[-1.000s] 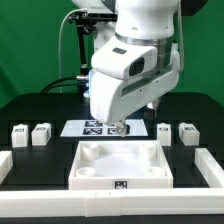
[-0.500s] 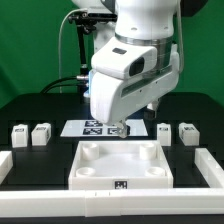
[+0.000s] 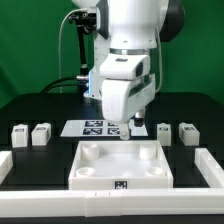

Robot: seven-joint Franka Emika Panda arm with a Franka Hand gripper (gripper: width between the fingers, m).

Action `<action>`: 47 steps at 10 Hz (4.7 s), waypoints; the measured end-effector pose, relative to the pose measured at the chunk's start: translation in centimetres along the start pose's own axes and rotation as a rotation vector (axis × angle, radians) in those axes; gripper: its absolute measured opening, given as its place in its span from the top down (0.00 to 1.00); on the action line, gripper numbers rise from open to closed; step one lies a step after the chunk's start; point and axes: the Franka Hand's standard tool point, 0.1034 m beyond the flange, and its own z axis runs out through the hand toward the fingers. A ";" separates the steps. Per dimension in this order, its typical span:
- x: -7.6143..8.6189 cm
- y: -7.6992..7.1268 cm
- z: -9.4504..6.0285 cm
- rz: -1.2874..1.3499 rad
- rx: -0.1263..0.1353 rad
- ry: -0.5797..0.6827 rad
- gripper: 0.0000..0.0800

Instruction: Assemble one leg

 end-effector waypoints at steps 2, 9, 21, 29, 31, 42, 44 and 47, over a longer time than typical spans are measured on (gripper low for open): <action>-0.2 0.0 0.1 0.006 0.001 0.001 0.19; -0.3 1.6 2.7 -0.328 -0.001 -0.018 0.19; -2.1 1.6 3.5 -0.290 0.019 -0.021 0.93; 0.6 1.2 3.5 -0.338 0.009 -0.021 0.93; 2.9 1.1 3.4 -0.381 -0.003 -0.017 0.93; 4.3 1.1 3.5 -0.380 0.005 -0.026 0.19; 4.3 1.1 3.5 -0.380 0.005 -0.026 0.19; 4.3 1.1 3.4 -0.374 0.005 -0.025 0.19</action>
Offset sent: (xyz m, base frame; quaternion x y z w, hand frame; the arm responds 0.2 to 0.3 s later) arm 0.0000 0.0000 0.0000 0.0000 0.0000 0.0000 1.0000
